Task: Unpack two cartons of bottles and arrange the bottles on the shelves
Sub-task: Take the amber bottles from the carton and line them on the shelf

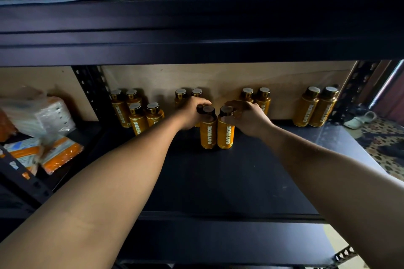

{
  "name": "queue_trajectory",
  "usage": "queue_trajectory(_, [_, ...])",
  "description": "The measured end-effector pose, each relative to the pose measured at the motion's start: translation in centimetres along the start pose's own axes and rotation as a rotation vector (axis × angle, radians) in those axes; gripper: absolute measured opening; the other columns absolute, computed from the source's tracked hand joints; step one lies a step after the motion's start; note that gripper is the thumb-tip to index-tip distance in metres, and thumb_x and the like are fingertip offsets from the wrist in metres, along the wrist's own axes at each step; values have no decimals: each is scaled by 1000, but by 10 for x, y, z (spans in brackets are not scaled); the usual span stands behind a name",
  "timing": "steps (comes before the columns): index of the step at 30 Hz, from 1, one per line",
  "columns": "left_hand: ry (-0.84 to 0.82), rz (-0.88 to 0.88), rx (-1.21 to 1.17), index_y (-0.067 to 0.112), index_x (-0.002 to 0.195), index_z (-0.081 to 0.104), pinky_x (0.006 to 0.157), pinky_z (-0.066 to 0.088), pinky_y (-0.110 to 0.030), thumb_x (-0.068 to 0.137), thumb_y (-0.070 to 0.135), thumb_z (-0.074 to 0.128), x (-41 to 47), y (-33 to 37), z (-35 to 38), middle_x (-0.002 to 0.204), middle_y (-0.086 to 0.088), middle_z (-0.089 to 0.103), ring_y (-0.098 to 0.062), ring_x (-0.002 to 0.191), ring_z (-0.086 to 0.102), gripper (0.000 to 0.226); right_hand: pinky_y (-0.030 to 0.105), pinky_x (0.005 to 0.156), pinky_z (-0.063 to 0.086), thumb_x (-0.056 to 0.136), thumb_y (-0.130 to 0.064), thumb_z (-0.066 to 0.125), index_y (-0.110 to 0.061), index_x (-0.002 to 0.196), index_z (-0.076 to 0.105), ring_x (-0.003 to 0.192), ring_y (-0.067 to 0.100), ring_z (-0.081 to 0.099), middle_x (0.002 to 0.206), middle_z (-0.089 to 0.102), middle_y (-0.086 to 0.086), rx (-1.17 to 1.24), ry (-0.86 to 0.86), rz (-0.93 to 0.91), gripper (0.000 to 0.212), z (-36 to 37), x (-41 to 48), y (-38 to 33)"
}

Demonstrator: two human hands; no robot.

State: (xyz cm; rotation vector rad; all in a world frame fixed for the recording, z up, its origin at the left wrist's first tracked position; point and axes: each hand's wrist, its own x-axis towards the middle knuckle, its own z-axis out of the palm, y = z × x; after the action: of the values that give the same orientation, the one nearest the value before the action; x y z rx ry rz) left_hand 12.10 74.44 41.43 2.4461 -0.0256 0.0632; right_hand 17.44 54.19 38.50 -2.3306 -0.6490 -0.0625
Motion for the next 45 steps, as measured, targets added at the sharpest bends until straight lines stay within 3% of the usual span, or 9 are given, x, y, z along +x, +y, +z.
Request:
queue_trajectory(2, [-1,-3,-17,10,148,45,97,31,-23,89,10,74,0,-1,1,153,-10,45,-26,141,41,66,31,85,52,90,-52,70,-37,135,59,106,10,57,115,60,-15,-40,4,-3,49,-1,-3,-2])
queue_trajectory(6, [1,-3,-23,5,145,48,101,34,-24,89,5,71,1,-5,7,149,-14,48,-27,139,44,60,32,77,52,93,-46,67,-43,127,62,101,16,63,111,66,-11,-69,15,-11,34,0,-7,-1])
queue_trajectory(12, [2,-9,-10,11,146,47,114,37,-41,91,9,70,5,-11,8,152,-11,45,-27,141,42,60,31,80,52,94,-38,69,-38,128,65,104,17,62,120,69,-8,-48,40,1,34,1,-8,-4])
queue_trajectory(22, [5,30,-3,13,145,50,112,40,-38,93,8,69,15,-18,10,149,-8,49,-24,138,45,55,32,87,53,94,-38,71,-37,129,64,112,16,62,128,67,-10,-9,50,24,37,4,-4,-3])
queue_trajectory(28, [-3,28,-12,13,145,51,111,40,-37,92,8,69,17,-20,9,148,-7,50,-23,138,45,56,29,81,47,93,-40,70,-37,131,63,104,12,58,124,67,-7,-34,56,18,39,5,-3,0])
queue_trajectory(31, [-6,41,-14,12,145,50,112,39,-37,92,7,69,16,-19,9,149,-8,50,-25,139,44,57,31,85,51,92,-44,70,-39,133,61,110,16,61,126,67,-7,-37,46,26,42,4,-3,0])
queue_trajectory(35, [27,75,-64,11,147,47,108,30,-27,92,5,68,10,-20,11,156,-9,42,-24,144,37,59,36,89,55,92,-48,69,-42,134,60,111,18,63,127,68,-6,-38,53,37,44,5,-5,1])
queue_trajectory(41, [64,60,-29,24,146,49,106,36,-34,93,23,71,7,-32,16,156,-3,43,-24,143,39,58,34,81,56,96,-45,67,-39,142,54,102,19,66,122,70,0,-56,56,8,48,9,-12,2])
queue_trajectory(45, [85,65,-16,28,147,50,109,40,-37,92,29,72,-5,-30,14,155,1,44,-23,142,41,59,34,80,55,94,-53,66,-40,144,51,105,19,65,129,67,-2,-77,62,9,54,8,-15,2])
